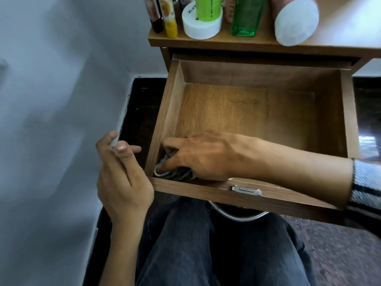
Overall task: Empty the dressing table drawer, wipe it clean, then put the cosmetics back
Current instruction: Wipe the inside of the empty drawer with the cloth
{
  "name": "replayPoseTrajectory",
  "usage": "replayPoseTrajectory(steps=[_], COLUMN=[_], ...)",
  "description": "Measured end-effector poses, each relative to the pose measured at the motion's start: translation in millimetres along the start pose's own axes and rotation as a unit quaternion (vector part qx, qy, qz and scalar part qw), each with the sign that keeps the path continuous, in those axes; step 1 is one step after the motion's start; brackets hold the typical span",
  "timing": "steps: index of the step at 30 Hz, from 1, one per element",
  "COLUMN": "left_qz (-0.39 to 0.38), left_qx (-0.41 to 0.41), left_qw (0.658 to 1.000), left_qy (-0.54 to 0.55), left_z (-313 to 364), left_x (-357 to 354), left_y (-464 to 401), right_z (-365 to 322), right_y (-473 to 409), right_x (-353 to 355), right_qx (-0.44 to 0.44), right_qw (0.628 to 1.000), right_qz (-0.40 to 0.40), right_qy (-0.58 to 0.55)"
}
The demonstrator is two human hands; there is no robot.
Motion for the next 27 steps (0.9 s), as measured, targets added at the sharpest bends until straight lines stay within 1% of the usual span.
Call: replayPoseTrajectory(steps=[3,5,6,8,9,13,15,17,22,25,27], left_qz=[-0.004,-0.004,-0.002,0.003,0.005,0.008,0.004,0.000,0.002,0.005,0.014], left_qx=[-0.001,-0.002,-0.004,-0.004,-0.004,-0.004,-0.006,-0.007,-0.021,-0.021,-0.024], left_qw=[1.000,1.000,1.000,1.000,1.000,1.000,1.000,1.000,1.000,1.000,0.999], left_qy=[0.009,0.010,0.011,0.013,0.011,-0.004,-0.009,-0.014,0.004,0.015,0.015], left_z=[-0.9,-1.6,-1.5,-1.5,-1.0,-0.4,0.2,0.5,-2.2,-3.0,-3.6], left_x=[0.7,0.5,0.3,-0.9,-1.2,0.4,0.4,-0.1,-0.1,-0.4,-0.6], left_y=[-0.5,-1.0,-1.4,-1.6,-1.3,-0.6,-1.6,-2.4,-1.4,-2.1,-2.1], right_z=[-5.4,-1.0,3.6,11.4,12.7,5.8,4.3,7.1,21.6,40.0,49.3], right_y=[6.4,18.4,24.4,31.5,30.5,2.8,-7.6,-9.0,11.0,44.1,69.0], right_x=[4.4,1.3,-2.3,-10.7,-11.9,-3.5,0.3,0.2,-11.3,-23.2,-39.1], right_qx=[0.002,-0.007,-0.016,-0.026,-0.020,0.033,0.040,0.035,0.025,0.008,-0.007], right_qw=[0.998,0.998,0.998,0.997,0.997,0.994,0.993,0.992,0.983,0.974,0.962], right_qz=[-0.016,-0.025,-0.036,-0.070,-0.073,-0.033,-0.006,0.001,-0.085,-0.126,-0.148], right_qy=[0.054,0.065,0.058,0.000,-0.028,-0.104,-0.113,-0.120,-0.159,-0.190,-0.231])
Point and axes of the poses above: each hand's wrist, its own y-axis away from the middle knuckle, its own x-axis out of the back of the hand, z = x × y, the point moved 7 cm from there along -y, towards the middle knuckle, and after that the axes turned 15 degrees about -z, right-handed, at the moved point
